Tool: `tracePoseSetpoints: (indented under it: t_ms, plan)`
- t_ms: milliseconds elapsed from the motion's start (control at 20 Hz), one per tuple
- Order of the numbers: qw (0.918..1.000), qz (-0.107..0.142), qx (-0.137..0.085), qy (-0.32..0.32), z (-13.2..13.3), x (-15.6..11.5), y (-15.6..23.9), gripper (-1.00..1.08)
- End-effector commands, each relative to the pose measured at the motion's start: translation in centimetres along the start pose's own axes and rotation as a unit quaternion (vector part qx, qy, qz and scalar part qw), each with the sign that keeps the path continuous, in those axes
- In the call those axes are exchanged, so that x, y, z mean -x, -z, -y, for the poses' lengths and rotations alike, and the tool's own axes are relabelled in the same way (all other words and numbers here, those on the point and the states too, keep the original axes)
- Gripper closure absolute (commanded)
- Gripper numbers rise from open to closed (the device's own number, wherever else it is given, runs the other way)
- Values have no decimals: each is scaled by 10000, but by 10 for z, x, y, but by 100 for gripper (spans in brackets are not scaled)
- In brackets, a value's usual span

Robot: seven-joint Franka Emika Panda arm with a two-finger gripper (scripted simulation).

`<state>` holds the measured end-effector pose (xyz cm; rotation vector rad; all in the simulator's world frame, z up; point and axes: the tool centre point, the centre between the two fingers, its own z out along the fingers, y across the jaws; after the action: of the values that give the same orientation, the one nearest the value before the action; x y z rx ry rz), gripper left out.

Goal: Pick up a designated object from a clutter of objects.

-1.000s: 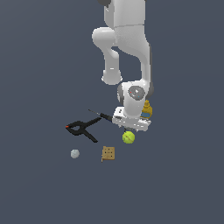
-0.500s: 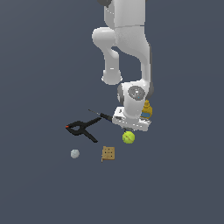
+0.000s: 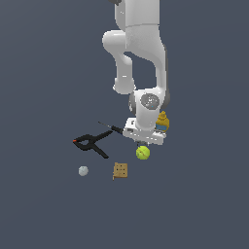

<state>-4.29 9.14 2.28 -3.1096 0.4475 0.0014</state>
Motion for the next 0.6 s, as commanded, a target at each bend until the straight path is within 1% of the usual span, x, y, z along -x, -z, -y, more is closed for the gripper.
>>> tracePoseSetpoints:
  t_ms: [0, 250, 550]
  plan:
    - [10000, -6, -2, -4, -6, -3, 9, 108]
    - [10000, -6, -2, -4, -26, -12, 36, 108]
    - [10000, -4, -8, -2, -60, -28, 83, 108]
